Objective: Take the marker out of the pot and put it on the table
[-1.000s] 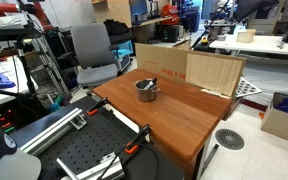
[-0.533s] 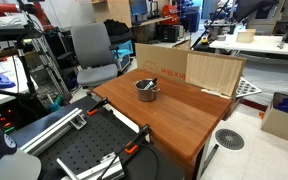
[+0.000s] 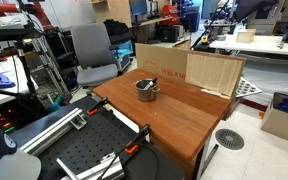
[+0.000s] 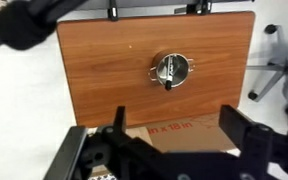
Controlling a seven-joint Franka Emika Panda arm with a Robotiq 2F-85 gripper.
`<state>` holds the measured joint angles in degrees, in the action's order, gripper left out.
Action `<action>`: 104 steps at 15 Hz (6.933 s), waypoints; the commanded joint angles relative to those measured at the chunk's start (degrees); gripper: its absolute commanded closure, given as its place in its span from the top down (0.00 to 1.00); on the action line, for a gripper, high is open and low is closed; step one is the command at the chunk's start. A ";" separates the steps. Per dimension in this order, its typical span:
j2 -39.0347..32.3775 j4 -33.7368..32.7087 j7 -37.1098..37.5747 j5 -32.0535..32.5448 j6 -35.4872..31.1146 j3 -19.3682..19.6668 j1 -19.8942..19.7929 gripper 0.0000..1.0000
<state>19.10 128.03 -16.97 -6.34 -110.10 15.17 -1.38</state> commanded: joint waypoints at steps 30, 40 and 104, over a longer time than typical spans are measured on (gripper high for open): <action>-40.64 -12.32 17.66 0.03 -8.30 -14.34 1.36 1.00; -49.50 -20.15 21.27 2.10 -7.63 -14.56 3.30 0.73; -67.25 -43.92 16.43 0.38 10.02 -20.13 8.07 0.73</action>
<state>-45.91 88.28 -2.09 -7.18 -103.91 -5.43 5.94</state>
